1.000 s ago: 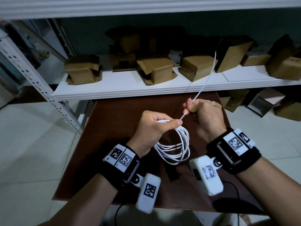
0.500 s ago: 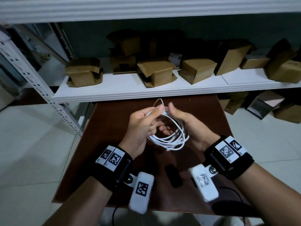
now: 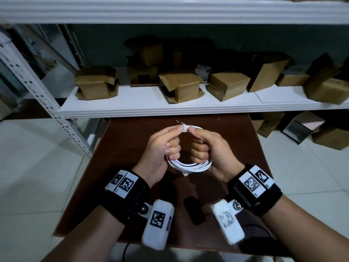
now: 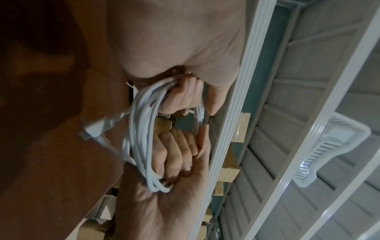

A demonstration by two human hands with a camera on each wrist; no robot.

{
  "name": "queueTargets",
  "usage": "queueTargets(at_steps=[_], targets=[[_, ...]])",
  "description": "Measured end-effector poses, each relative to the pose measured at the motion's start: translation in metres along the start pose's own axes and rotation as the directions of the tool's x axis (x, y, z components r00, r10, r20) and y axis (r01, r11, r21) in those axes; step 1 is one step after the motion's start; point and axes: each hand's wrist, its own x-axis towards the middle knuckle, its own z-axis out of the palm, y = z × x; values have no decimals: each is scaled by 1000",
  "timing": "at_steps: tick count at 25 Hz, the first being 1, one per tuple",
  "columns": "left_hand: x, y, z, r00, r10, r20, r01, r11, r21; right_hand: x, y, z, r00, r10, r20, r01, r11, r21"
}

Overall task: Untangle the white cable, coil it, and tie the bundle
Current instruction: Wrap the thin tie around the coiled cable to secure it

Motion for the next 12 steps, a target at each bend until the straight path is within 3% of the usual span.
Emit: queueTargets(at_steps=[6,12], targets=[[-4,-6,-1,977,-136,166,185,926,-329,2,0,5,999,-32,-19,34,990,135],[-5,-2,0,973,-108,202,174,923,-344,1,-5,3,999,39,7,-40,988,149]])
